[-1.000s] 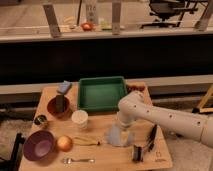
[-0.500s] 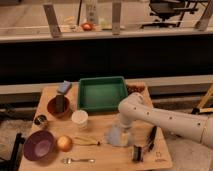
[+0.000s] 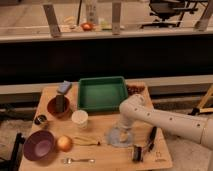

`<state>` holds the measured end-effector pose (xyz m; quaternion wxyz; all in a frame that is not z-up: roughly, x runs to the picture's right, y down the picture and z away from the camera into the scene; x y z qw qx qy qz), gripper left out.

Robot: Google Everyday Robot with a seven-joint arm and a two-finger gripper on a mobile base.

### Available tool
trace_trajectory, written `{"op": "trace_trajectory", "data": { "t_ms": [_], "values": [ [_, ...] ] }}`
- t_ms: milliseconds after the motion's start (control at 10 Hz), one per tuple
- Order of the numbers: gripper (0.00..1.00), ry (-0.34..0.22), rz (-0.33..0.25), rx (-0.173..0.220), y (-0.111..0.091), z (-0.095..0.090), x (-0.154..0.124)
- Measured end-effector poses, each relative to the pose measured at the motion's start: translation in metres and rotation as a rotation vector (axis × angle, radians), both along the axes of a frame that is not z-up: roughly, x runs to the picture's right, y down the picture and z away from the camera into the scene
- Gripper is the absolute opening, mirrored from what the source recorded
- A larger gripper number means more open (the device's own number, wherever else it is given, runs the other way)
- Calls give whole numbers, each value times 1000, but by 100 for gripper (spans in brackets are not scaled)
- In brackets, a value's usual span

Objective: Wipe tray with towel

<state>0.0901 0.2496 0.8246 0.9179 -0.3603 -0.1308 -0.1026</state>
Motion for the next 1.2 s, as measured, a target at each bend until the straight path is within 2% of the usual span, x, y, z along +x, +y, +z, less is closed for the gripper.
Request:
{"op": "trace_trajectory", "data": {
  "t_ms": [300, 700, 1200],
  "values": [
    [1, 1, -3, -3, -1, -3, 2],
    [0, -23, -24, -5, -12, 4, -3],
    [0, -31, -29, 23, -35, -10, 3]
  ]
}}
